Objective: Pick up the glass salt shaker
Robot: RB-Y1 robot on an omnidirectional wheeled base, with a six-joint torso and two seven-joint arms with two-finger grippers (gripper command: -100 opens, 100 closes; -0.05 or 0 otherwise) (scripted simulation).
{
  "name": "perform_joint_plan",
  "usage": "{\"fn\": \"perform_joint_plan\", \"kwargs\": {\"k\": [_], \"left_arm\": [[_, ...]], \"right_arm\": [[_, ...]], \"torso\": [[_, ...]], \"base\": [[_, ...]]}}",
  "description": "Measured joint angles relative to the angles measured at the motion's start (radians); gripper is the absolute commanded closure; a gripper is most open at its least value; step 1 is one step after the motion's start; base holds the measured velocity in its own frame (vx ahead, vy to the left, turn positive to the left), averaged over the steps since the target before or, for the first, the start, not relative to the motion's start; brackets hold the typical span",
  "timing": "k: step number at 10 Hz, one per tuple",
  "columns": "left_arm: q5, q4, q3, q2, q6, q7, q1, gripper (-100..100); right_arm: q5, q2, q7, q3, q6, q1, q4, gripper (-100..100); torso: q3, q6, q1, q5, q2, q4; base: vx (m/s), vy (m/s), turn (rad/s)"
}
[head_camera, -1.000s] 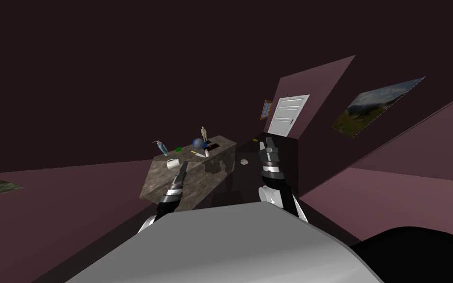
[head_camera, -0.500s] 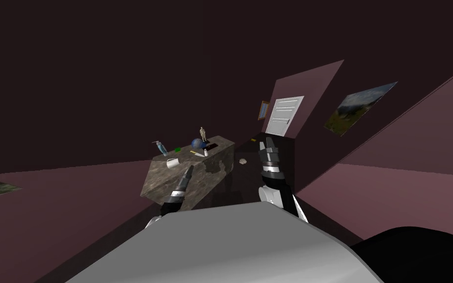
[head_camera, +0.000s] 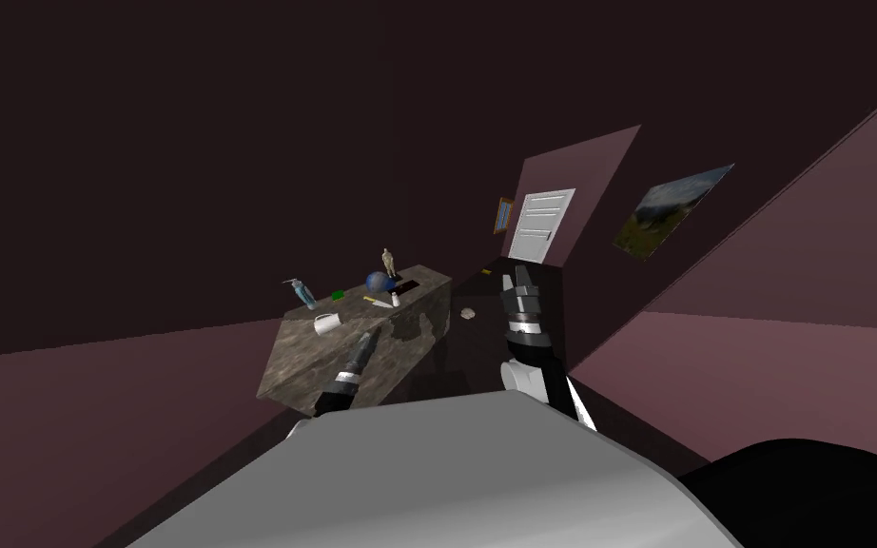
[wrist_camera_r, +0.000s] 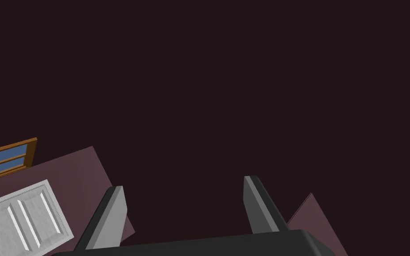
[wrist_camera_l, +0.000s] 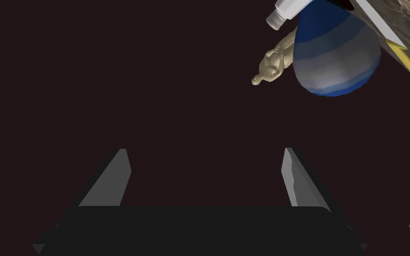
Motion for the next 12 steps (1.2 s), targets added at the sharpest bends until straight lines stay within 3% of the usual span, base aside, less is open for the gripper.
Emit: {"fn": "perform_joint_plan", "kwargs": {"k": [3, 8, 12], "left_arm": [[-0.058, 0.064, -0.004, 0.045, 0.030, -0.065, -0.036, -100], [-0.117, 0.146, -0.008, 0.115, 0.056, -0.159, -0.083, -100], [-0.168, 0.203, -0.022, 0.199, 0.083, -0.241, -0.124, -100]], "right_arm": [[0.000, 0.000, 0.000, 0.000, 0.000, 0.000, 0.000, 0], [0.000, 0.000, 0.000, 0.000, 0.000, 0.000, 0.000, 0], [0.000, 0.000, 0.000, 0.000, 0.000, 0.000, 0.000, 0]], "torso": [[-0.004, 0.000, 0.005, 0.001, -0.007, -0.002], [-0.004, 0.000, 0.000, 0.000, -0.007, -0.002], [-0.005, 0.000, 0.000, 0.000, -0.008, -0.002]], "base": [[0.187, 0.114, -0.174], [0.178, 0.068, -0.156], [0.165, 0.083, -0.136]]}}
